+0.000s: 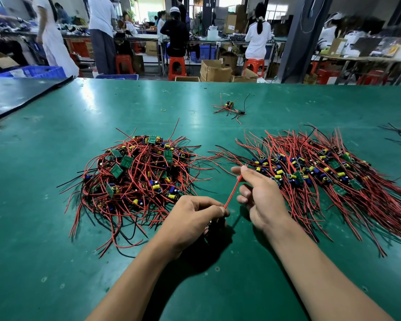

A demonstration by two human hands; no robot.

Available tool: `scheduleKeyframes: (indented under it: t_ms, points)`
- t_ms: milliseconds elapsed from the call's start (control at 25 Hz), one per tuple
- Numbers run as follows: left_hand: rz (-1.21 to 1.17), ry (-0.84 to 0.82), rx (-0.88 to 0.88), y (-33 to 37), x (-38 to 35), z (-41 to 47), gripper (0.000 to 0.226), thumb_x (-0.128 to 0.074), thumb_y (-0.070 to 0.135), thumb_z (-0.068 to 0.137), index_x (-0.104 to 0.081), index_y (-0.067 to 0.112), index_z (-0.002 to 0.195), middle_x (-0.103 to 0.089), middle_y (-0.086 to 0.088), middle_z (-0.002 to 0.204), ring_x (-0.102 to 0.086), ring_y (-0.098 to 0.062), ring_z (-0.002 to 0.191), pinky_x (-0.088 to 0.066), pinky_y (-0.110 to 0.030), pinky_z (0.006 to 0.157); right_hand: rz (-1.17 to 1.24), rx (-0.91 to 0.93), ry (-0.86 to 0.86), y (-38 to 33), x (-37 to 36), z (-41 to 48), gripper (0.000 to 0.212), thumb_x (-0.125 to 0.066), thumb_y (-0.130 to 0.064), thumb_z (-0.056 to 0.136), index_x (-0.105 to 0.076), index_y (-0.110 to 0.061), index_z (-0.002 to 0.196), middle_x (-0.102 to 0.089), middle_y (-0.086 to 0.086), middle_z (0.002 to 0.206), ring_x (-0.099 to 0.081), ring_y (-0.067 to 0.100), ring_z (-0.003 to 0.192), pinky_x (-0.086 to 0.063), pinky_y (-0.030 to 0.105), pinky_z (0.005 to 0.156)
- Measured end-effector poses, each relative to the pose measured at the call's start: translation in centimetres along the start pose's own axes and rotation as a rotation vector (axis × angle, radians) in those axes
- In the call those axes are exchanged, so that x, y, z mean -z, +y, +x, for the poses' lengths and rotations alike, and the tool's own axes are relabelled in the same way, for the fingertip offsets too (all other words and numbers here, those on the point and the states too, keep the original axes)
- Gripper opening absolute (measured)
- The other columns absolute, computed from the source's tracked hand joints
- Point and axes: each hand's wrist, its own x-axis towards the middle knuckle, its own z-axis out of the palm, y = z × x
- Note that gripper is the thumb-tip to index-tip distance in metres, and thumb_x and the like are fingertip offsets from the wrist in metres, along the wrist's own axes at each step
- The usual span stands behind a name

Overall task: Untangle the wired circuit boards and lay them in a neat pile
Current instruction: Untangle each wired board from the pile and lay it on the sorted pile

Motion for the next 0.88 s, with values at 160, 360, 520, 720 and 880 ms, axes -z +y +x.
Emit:
scheduleKeyframes:
  t_ms: [160, 360, 520, 720, 880]
  points:
    - [-0.036, -0.03, 0.013, 0.3, 0.1, -0.1, 0.015, -0.064, 0.008, 0.089, -0.076, 0.005, 0.08, -0.071, -0.008, 0.069, -0.06, -0.017, 0.062, -0.047, -0.024, 0.061, 0.261, -0.195, -0.099, -1.0, 0.2, -0.1, 0.03, -0.056, -0.024, 0.098, -0.067, -0.009, 0.073, -0.05, -0.006, 0.056, -0.028, 0.004, 0.036, -0.026, 0.015, 0.035]
    - [0.0, -0.04, 0.013, 0.2, 0.0, -0.2, 0.016, -0.066, 0.011, 0.089, -0.077, 0.013, 0.078, -0.071, -0.006, 0.072, -0.058, -0.021, 0.069, -0.044, -0.031, 0.068, 0.436, -0.301, -0.153, -1.7, 0.4, -0.1, 0.027, -0.061, -0.024, 0.083, -0.055, -0.013, 0.059, -0.042, -0.002, 0.052, -0.028, 0.006, 0.032, -0.024, 0.016, 0.032]
    - [-0.007, 0.001, 0.035, 0.2, -0.1, 0.0, 0.014, -0.065, 0.01, 0.09, -0.074, 0.006, 0.079, -0.07, -0.005, 0.067, -0.055, -0.02, 0.059, -0.042, -0.022, 0.054, 0.101, -0.129, -0.096, -1.0, 0.5, -0.2, 0.033, -0.06, -0.037, 0.095, -0.071, -0.009, 0.082, -0.057, -0.006, 0.064, -0.033, 0.004, 0.039, -0.028, 0.016, 0.036]
    - [-0.083, 0.104, 0.022, -0.2, -0.2, 0.1, 0.017, -0.063, 0.012, 0.092, -0.073, 0.006, 0.08, -0.069, -0.014, 0.072, -0.054, -0.023, 0.063, -0.043, -0.035, 0.063, -0.373, -0.141, -0.433, 0.4, 0.7, -1.6, 0.03, -0.072, -0.04, 0.085, -0.077, -0.013, 0.098, -0.065, 0.005, 0.078, -0.052, 0.01, 0.052, -0.037, 0.019, 0.043]
    - [-0.141, 0.1, 0.023, -0.2, 0.0, 0.3, 0.019, -0.063, 0.01, 0.091, -0.077, 0.011, 0.079, -0.073, -0.015, 0.075, -0.056, -0.028, 0.074, -0.041, -0.042, 0.074, -0.446, -0.108, -0.426, 0.7, 0.5, -1.7, 0.03, -0.069, -0.044, 0.089, -0.077, -0.016, 0.097, -0.064, 0.004, 0.066, -0.052, 0.009, 0.049, -0.033, 0.017, 0.041]
